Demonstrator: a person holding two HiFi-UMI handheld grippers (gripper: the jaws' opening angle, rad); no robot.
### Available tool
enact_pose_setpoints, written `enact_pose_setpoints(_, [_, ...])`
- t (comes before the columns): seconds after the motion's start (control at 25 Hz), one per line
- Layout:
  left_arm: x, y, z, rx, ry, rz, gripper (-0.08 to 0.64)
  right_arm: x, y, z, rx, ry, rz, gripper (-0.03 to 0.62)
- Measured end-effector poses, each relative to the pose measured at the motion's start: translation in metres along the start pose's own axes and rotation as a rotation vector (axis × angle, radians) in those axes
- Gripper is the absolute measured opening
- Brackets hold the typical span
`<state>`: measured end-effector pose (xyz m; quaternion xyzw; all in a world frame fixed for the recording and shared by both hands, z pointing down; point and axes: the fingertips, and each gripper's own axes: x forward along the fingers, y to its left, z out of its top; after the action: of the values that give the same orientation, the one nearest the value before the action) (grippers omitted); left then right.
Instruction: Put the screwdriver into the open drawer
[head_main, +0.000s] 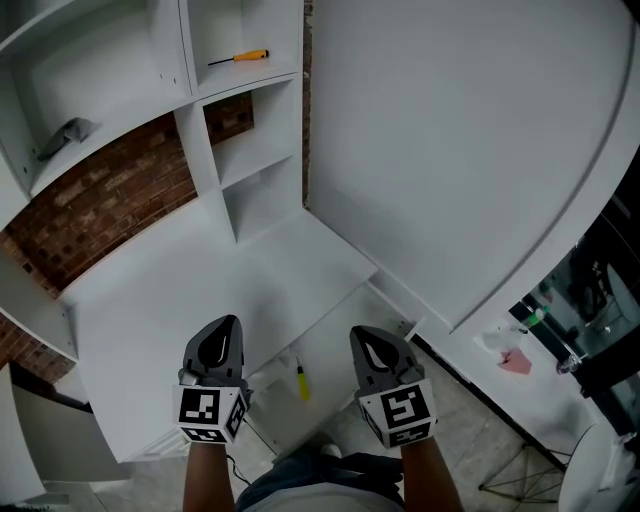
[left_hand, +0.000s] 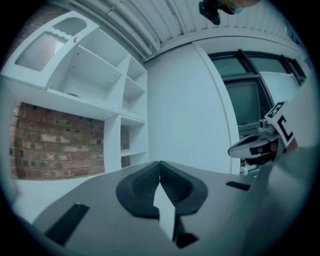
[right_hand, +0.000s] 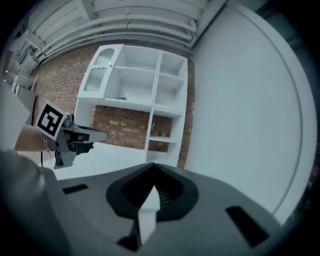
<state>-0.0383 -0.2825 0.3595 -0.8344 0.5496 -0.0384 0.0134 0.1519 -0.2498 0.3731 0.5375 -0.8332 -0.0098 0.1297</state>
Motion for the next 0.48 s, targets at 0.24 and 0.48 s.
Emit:
enact_pose_setpoints(0.24, [-0.012,-0.005,0.053,0.161,-0.132,0.009,0.014,-0.026,-0.026,0.058,-0.092,-0.192,-0.123,0.009])
enact_pose_setpoints(0.48, [-0.021,0.000,0.089,0.163,-0.231,0.019,0.014,-0.037,-0.038,0.092,-0.139,-0.260,-0.172,0.009])
